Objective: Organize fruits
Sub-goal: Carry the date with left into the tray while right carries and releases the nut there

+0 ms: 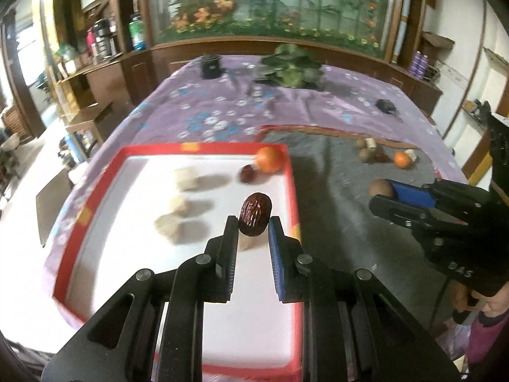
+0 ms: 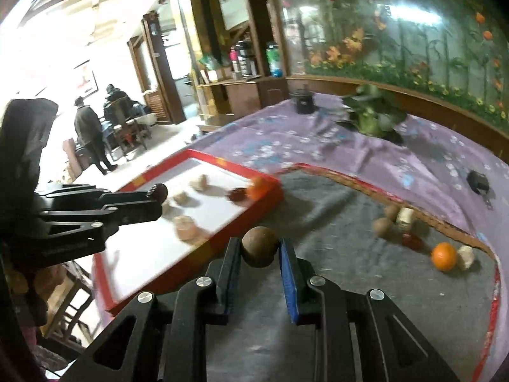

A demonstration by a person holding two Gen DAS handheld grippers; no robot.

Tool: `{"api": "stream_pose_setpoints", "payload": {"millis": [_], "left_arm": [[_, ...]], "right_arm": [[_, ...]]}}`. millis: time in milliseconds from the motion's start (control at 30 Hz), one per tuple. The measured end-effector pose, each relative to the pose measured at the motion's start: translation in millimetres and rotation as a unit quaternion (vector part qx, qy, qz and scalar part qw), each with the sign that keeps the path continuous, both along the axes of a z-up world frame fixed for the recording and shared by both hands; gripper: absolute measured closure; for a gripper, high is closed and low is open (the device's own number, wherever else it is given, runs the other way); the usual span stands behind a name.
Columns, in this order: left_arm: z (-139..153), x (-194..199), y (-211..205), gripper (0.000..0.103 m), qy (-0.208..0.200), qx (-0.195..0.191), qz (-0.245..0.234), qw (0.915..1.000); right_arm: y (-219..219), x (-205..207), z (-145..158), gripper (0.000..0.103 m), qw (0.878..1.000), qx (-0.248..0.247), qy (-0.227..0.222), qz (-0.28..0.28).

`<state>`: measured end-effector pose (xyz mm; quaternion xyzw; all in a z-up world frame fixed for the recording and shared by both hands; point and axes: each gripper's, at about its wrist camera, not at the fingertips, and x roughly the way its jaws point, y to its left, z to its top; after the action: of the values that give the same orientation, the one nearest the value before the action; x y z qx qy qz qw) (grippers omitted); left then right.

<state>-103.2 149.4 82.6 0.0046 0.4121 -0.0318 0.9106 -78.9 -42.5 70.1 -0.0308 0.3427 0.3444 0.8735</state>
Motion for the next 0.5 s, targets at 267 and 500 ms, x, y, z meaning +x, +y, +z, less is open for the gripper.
{"api": "stream_pose_setpoints", "payload": {"millis": [267, 500], "left_arm": [[-12, -19, 39, 0.085, 0.016, -0.008, 0.039, 0.9991], [-27, -18, 44, 0.085, 0.030, -0.012, 0.042, 0.9986]], "right_arm": [[43, -16, 2, 0.080, 0.999, -0.004, 0.001, 0.046], [76, -19, -2, 0.080, 0.997, -0.015, 0.010, 0.078]]}}
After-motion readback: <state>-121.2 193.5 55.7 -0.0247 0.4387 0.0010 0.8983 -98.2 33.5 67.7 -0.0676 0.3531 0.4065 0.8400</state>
